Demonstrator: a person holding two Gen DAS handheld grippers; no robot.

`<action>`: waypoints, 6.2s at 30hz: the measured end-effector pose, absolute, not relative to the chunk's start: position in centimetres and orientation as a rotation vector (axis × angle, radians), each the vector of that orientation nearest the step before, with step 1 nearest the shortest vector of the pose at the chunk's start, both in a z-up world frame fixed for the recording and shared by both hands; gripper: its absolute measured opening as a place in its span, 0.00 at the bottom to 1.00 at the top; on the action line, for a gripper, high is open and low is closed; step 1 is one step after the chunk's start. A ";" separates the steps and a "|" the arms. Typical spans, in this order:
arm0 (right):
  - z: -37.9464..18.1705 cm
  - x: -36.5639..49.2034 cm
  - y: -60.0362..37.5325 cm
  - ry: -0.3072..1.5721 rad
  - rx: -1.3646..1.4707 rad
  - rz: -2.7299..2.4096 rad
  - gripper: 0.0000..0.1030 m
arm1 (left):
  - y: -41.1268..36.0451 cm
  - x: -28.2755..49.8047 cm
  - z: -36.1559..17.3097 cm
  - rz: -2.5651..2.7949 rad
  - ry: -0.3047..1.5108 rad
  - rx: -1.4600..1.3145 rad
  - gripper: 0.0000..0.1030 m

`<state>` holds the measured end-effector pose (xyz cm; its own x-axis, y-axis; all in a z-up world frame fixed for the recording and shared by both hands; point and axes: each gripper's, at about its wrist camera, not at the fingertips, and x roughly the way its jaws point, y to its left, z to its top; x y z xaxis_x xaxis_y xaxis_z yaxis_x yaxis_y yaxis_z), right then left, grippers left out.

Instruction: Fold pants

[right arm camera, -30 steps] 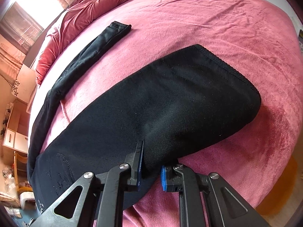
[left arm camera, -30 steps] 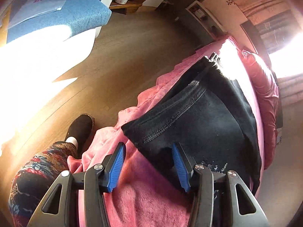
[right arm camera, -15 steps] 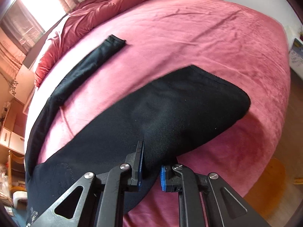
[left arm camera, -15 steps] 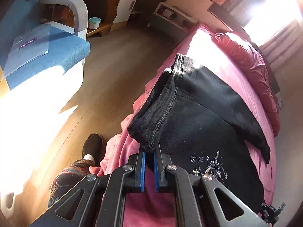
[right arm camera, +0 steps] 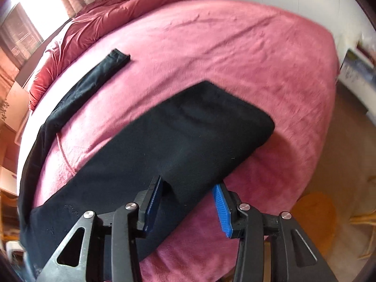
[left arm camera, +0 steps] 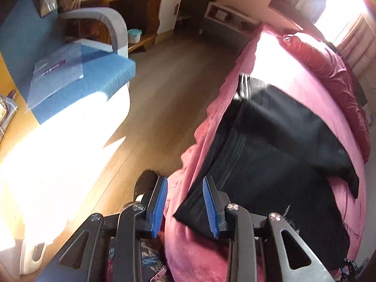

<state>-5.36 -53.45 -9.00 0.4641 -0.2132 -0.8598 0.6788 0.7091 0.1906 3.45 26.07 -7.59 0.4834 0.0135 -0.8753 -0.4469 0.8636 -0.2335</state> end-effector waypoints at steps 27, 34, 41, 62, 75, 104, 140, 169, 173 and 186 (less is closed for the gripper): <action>-11.0 -5.7 -57.6 0.975 0.598 -1.045 0.73 | 25.8 34.6 -16.5 0.184 1.176 -0.818 0.70; -6.2 -3.7 -54.0 0.916 0.397 -0.962 0.75 | 25.7 37.9 -17.5 0.170 1.195 -0.838 0.38; -4.3 1.0 -48.3 0.893 0.241 -0.786 0.75 | 22.8 36.8 -12.7 0.093 1.063 -0.617 0.09; -8.8 15.6 -39.1 1.009 0.625 -0.071 0.49 | 14.8 12.0 0.7 -0.514 0.727 -0.458 0.08; -7.8 32.6 -31.4 1.075 0.621 0.025 0.42 | 13.4 6.9 -2.7 -0.552 0.825 -0.437 0.08; -3.1 11.2 -32.7 0.847 0.532 0.326 0.07 | 23.6 18.4 2.5 -0.311 0.716 -0.512 0.08; -19.3 5.1 -31.9 1.122 0.609 0.236 0.07 | 26.9 3.0 -13.1 -0.040 1.082 -0.950 0.09; -19.5 0.9 -32.6 1.186 0.470 0.225 0.07 | 25.9 2.8 -14.8 0.004 1.191 -0.663 0.14; -18.5 0.5 -34.9 1.181 0.508 0.235 0.34 | 27.1 2.6 -13.5 0.093 1.186 -0.644 0.28; -10.2 10.6 -41.1 0.984 0.457 -0.040 0.46 | 15.0 4.2 -6.9 -0.198 0.981 -0.325 0.29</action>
